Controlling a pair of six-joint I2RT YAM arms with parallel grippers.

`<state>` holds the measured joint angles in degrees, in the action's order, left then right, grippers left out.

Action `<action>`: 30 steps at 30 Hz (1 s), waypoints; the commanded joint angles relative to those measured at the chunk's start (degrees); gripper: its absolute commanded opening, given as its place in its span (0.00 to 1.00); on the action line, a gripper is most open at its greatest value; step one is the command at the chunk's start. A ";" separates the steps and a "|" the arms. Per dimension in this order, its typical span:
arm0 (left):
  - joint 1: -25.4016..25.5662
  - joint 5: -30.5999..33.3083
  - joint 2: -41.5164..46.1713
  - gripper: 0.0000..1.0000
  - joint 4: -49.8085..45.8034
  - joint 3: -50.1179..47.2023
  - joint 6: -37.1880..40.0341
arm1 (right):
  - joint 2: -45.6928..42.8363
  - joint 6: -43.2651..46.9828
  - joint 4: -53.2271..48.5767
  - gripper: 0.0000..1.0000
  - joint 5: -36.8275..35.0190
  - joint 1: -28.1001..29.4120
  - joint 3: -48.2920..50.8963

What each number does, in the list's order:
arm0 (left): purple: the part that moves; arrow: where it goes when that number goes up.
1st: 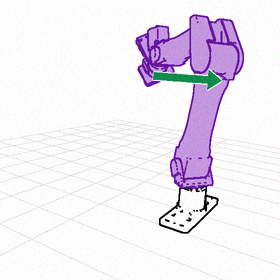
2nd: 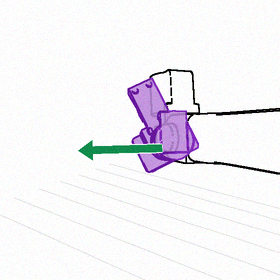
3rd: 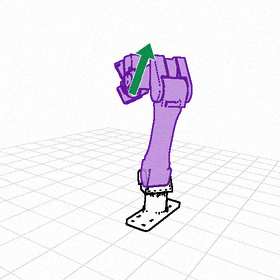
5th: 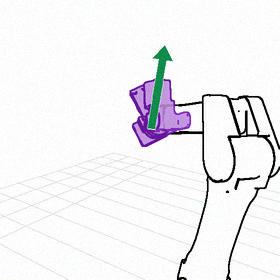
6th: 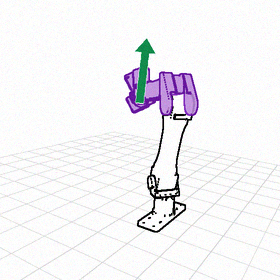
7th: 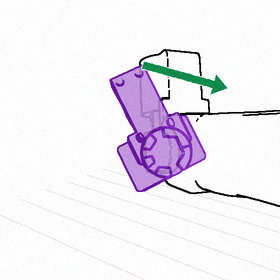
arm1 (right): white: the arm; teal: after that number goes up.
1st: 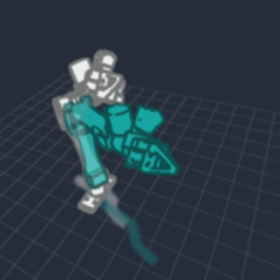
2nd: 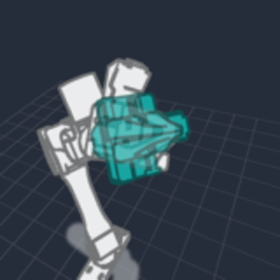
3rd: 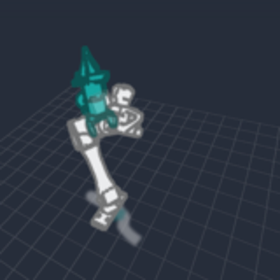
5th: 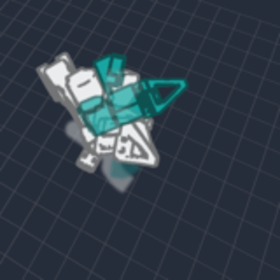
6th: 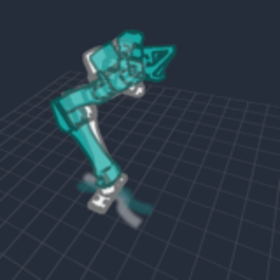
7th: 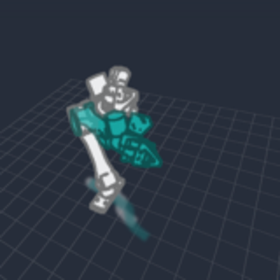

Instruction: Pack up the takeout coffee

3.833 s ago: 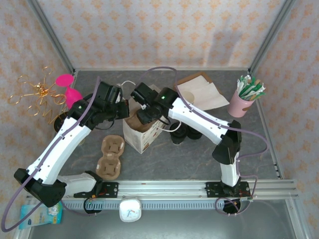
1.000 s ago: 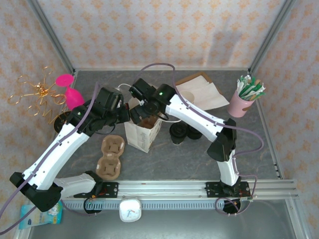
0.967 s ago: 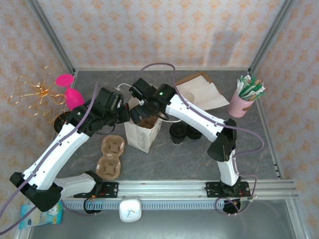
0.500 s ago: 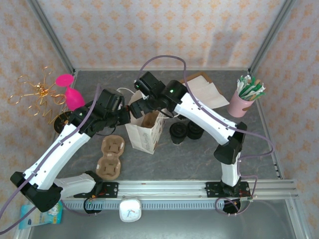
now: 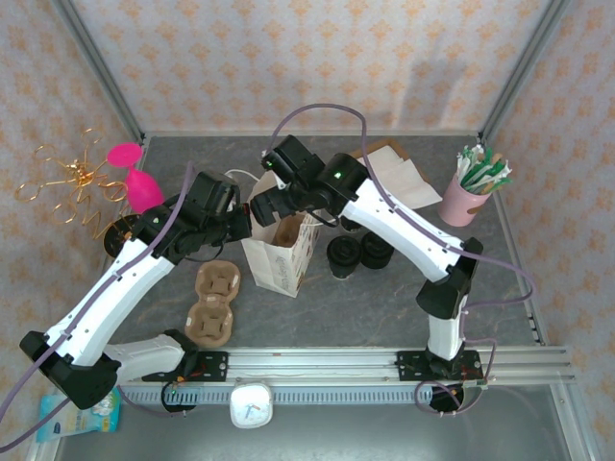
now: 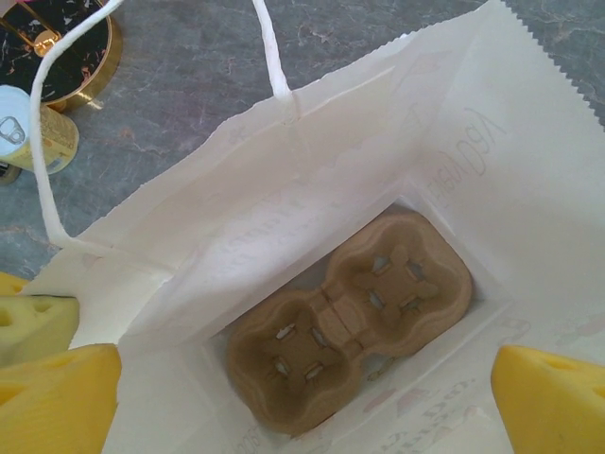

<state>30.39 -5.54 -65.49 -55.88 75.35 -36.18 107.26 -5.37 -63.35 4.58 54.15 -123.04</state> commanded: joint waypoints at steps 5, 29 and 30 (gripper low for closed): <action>0.30 0.49 0.54 0.07 0.11 0.76 -0.81 | -5.41 -2.53 0.42 1.00 0.68 -0.54 -2.38; 0.34 5.90 8.70 0.62 3.37 3.13 1.43 | -29.86 -30.93 -11.62 1.00 -16.57 -1.35 14.90; 0.40 5.46 9.01 0.64 3.91 3.13 1.83 | -31.55 -31.92 -11.62 1.00 -17.19 -1.42 17.02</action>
<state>30.39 -1.98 -57.58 -54.30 77.32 -36.32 79.09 -30.81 -72.69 -7.62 52.93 -109.80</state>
